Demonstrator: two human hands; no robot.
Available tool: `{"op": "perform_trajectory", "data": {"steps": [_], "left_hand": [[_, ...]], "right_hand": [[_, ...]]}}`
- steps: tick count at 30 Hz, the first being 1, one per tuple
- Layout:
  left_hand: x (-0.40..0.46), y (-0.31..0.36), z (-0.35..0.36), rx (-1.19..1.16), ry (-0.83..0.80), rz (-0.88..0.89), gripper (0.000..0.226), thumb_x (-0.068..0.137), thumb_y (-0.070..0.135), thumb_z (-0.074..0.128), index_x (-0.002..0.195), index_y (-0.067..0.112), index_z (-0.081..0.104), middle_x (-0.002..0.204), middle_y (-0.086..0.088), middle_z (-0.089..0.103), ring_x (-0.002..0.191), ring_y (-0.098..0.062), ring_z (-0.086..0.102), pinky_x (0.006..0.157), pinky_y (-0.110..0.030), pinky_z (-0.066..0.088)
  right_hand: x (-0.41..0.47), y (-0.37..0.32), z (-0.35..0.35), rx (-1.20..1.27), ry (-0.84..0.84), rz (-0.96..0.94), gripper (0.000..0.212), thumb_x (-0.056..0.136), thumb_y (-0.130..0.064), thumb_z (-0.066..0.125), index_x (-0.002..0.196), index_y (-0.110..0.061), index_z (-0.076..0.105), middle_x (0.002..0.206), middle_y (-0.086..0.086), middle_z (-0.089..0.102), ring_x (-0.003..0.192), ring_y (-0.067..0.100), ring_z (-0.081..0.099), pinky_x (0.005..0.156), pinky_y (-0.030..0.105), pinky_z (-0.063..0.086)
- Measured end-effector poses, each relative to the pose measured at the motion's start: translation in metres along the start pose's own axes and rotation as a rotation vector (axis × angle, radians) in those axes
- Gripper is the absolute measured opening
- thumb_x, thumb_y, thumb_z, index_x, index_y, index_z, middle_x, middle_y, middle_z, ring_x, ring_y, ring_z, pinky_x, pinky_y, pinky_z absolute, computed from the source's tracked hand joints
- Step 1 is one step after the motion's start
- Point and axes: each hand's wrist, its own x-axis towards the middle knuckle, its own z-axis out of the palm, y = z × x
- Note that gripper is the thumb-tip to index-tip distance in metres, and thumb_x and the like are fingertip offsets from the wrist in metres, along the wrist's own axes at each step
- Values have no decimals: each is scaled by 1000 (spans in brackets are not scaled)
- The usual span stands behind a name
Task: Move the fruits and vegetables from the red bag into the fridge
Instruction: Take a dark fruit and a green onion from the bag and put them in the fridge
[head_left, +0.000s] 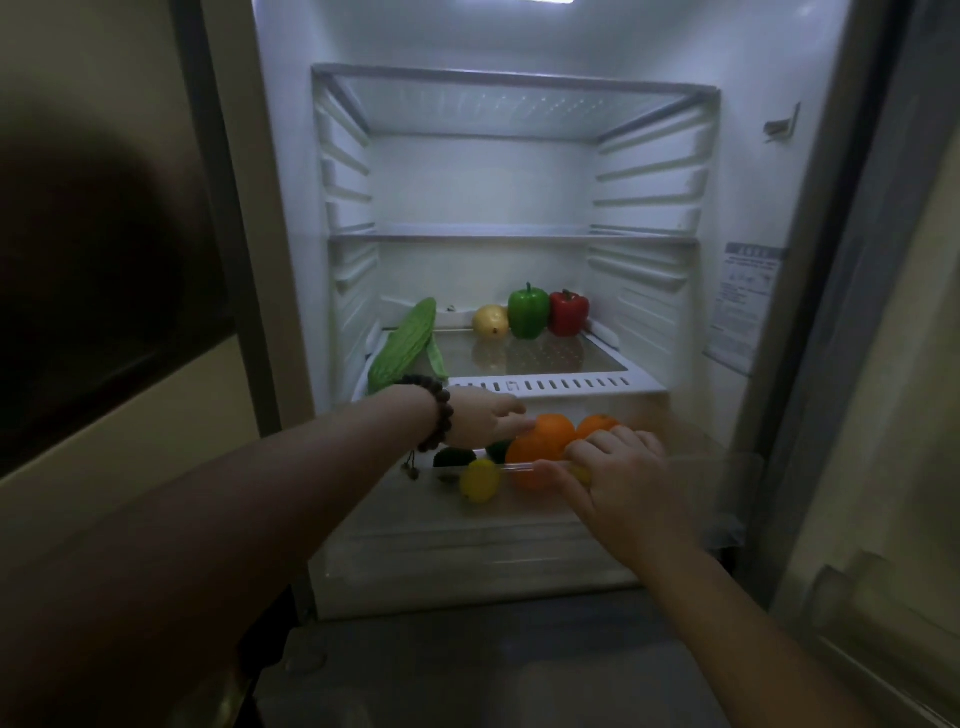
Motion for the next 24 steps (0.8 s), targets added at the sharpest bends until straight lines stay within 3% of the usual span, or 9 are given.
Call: {"op": "perform_trajectory", "data": {"steps": [3, 6, 9, 16, 24], "left_hand": [[-16, 13, 7, 34, 99, 10, 63, 92, 61, 29, 144, 26, 27, 149, -5, 34, 134, -23, 35, 110, -44, 31], [-36, 25, 10, 74, 252, 57, 62, 92, 59, 31, 144, 24, 28, 148, -4, 36, 131, -22, 39, 107, -43, 35], [-55, 41, 15, 94, 395, 98, 62, 92, 59, 33, 144, 25, 28, 147, -2, 36, 132, -22, 37, 107, -44, 33], [-62, 108, 43, 99, 532, 288, 63, 91, 60, 33, 143, 27, 28, 149, 2, 33, 136, -18, 28, 111, -41, 23], [-90, 225, 95, 15, 539, 540, 65, 90, 61, 33, 145, 26, 25, 148, 4, 34, 138, -18, 25, 110, -40, 22]], "right_hand": [[-4, -2, -6, 9, -56, 25, 67, 89, -70, 16, 87, -25, 65, 86, -7, 63, 87, 13, 54, 88, 36, 41], [-14, 3, -17, 4, -105, 78, 62, 86, -66, 24, 109, -23, 63, 111, -1, 62, 109, 19, 52, 104, 40, 35], [-30, 13, -34, -27, -107, 151, 64, 86, -61, 25, 121, -20, 59, 123, 5, 57, 119, 25, 47, 104, 43, 37], [-84, 40, -93, -131, 1, 316, 55, 84, -49, 37, 114, -12, 64, 115, 13, 60, 109, 33, 54, 97, 42, 44], [-190, 75, -179, -325, 12, 496, 49, 82, -44, 40, 109, -12, 66, 110, 16, 62, 101, 36, 59, 87, 43, 49]]}}
